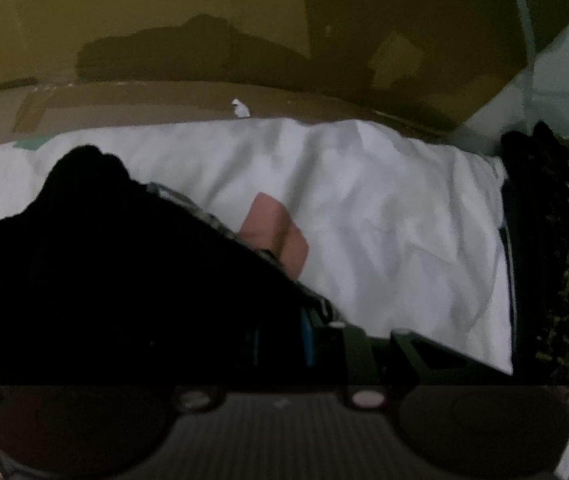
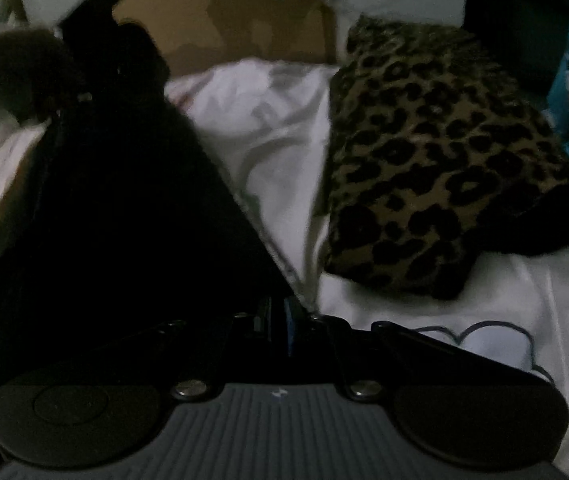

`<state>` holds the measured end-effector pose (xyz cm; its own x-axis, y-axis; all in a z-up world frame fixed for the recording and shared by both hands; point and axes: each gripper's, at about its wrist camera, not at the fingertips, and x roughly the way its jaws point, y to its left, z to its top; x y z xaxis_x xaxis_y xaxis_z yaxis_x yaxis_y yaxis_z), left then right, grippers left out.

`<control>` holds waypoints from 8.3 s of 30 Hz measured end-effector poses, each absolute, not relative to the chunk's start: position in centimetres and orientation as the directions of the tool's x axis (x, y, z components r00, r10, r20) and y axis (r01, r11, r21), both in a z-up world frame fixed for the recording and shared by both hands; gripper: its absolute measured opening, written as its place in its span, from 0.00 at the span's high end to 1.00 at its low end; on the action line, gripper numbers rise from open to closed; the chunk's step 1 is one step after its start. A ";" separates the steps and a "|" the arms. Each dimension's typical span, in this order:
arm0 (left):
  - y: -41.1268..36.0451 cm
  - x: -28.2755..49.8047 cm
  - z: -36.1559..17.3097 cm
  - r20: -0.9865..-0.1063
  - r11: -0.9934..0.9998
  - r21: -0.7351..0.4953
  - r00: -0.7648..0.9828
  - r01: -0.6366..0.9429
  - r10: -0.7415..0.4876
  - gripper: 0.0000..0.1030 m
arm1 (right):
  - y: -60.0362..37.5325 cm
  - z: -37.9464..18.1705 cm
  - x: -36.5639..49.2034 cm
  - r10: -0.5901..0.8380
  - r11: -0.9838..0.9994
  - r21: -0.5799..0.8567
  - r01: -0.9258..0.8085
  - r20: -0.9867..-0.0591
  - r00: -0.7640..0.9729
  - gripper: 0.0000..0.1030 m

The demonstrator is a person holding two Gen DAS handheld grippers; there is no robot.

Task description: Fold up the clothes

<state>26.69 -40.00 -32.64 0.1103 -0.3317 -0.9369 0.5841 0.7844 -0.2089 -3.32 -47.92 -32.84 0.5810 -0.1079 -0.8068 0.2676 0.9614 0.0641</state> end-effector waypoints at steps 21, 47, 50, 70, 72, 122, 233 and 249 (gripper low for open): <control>-21.6 23.5 -15.3 -0.804 0.697 -0.255 0.254 0.670 -0.538 0.42 | -48.3 -28.4 -3.5 -0.078 0.951 0.134 0.278 -0.768 0.635 0.88; -12.2 20.6 -24.2 -0.832 0.764 -0.336 0.206 0.551 -0.515 0.25 | -45.6 -26.5 -2.4 0.043 0.939 0.248 0.239 -0.772 0.634 0.39; -12.1 19.6 -26.0 -0.842 0.754 -0.366 0.152 0.546 -0.518 0.25 | -45.6 -27.5 -2.4 0.046 0.936 0.249 0.248 -0.787 0.615 0.39; -11.3 16.7 -33.1 -0.883 0.792 -0.419 0.003 0.444 -0.469 0.94 | -45.0 -32.4 -3.4 -0.013 0.941 0.148 0.303 -0.882 0.471 0.39; -10.5 16.9 -33.0 -0.881 0.800 -0.427 0.007 0.423 -0.474 0.94 | -45.2 -32.6 -3.8 -0.011 0.938 0.153 0.310 -0.883 0.469 0.35; -6.7 8.1 -31.1 -0.819 0.668 -0.430 0.049 0.608 -0.572 0.41 | -25.4 -27.6 -3.7 0.276 0.959 0.210 -0.188 -0.842 0.463 0.33; -3.9 7.9 -33.1 -0.791 0.642 -0.304 0.190 0.704 -0.582 0.85 | -22.7 -27.7 -1.7 0.274 0.961 0.254 -0.106 -0.848 0.453 0.96; -2.4 8.7 -30.0 -0.768 0.661 -0.383 0.175 0.645 -0.616 0.83 | -22.6 -31.6 -2.6 0.305 0.952 0.301 -0.063 -0.895 0.325 0.95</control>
<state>8.68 -2.36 -29.96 0.1752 -0.6157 -0.7682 0.6454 0.6611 -0.3826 -2.65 -22.62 -31.59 0.3250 0.3046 -0.8953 -0.0631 0.9516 0.3008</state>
